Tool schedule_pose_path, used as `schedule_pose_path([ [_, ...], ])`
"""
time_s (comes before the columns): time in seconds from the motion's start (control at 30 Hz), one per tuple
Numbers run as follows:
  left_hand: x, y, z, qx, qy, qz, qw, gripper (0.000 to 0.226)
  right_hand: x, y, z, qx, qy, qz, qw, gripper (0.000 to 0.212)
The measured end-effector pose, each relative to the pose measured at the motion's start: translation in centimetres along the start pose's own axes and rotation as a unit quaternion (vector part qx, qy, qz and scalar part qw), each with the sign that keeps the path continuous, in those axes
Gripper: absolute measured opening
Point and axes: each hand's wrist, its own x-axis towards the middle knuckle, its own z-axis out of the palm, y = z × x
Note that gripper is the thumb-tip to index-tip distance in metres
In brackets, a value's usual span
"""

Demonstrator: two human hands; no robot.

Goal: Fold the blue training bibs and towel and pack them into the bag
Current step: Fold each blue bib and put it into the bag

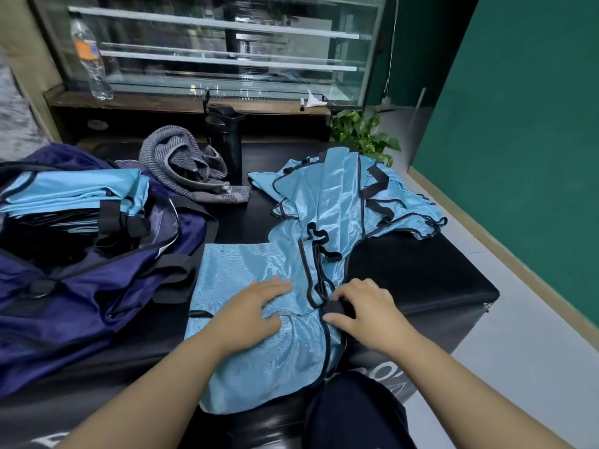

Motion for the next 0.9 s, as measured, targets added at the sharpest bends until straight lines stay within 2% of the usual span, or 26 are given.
schedule_pose_path([
  [0.07,0.1,-0.1,-0.5,0.015,-0.007,-0.003,1.0,0.043,0.3,0.3,0.4,0.078,-0.004,0.038,0.996,0.024],
  [0.17,0.6,0.6,-1.1,0.105,0.008,0.004,0.994,0.017,0.6,1.0,0.4,0.172,-0.015,0.063,0.983,0.032],
  [0.3,0.9,1.8,-1.2,0.104,0.054,-0.006,0.993,0.016,0.6,1.4,-0.6,0.303,-0.032,0.098,0.947,0.035],
  [0.47,0.9,2.0,-0.5,0.127,0.04,0.035,0.99,0.012,1.1,1.8,-0.7,0.325,-0.012,0.113,0.939,0.03],
  [0.57,0.7,1.2,0.6,0.145,0.023,0.071,0.987,0.01,1.3,1.7,-0.7,0.325,-0.004,0.125,0.937,0.027],
  [0.7,0.5,0.6,1.3,0.159,-0.044,0.058,0.985,0.039,2.3,1.1,-1.0,0.289,0.014,0.151,0.945,0.011],
  [0.77,0.6,0.8,1.1,0.14,-0.069,0.056,0.986,0.042,3.1,0.1,-1.5,0.191,0.053,0.155,0.968,0.007],
  [0.83,1.0,1.2,0.6,0.06,-0.077,0.051,0.994,0.043,3.8,-1.3,-1.9,0.078,0.112,0.12,0.983,0.013],
  [0.9,1.6,1.2,-0.6,0.002,-0.052,0.041,0.998,0.041,4.7,-2.9,-2.2,0.058,0.156,0.043,0.985,0.015],
])
